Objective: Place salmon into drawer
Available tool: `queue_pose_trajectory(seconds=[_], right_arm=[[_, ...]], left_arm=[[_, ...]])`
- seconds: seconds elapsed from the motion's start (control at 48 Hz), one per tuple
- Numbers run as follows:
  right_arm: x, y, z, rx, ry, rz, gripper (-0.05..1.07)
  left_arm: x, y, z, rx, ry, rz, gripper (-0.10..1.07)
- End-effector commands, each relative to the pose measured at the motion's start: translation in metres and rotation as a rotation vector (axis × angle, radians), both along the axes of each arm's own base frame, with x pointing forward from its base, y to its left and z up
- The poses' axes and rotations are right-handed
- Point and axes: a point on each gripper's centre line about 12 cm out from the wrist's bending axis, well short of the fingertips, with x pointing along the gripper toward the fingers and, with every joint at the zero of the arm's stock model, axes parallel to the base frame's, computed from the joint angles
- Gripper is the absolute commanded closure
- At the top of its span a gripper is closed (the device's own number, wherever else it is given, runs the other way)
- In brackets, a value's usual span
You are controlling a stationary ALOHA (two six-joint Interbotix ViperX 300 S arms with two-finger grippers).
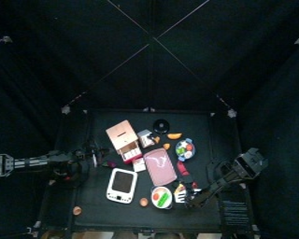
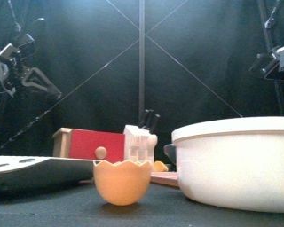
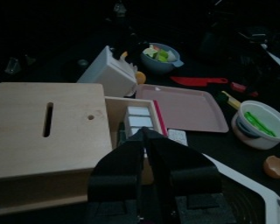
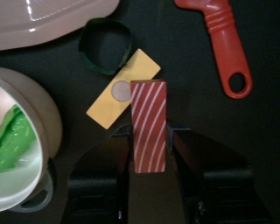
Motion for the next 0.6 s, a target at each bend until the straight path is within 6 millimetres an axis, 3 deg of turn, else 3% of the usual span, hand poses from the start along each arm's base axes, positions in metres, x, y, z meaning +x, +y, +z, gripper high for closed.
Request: queue_pose_trajectory(seconds=[0.0,0.25,0.583], right_arm=[[0.009,-0.003,0.025,0.014,-0.087,0.014,0.48],[0.044,-0.031,0.062,-0.095,-0.276,0.059,0.48],[0.121,-0.102,0.1,-0.223,-0.621,0.187,0.48]], left_arm=[[0.004,0.001,0.009,0.007,-0.023,-0.001,0.47],[0.004,0.001,0.011,0.012,-0.028,-0.001,0.47],[0.004,0.003,0.011,0.007,-0.033,0.01,0.47]])
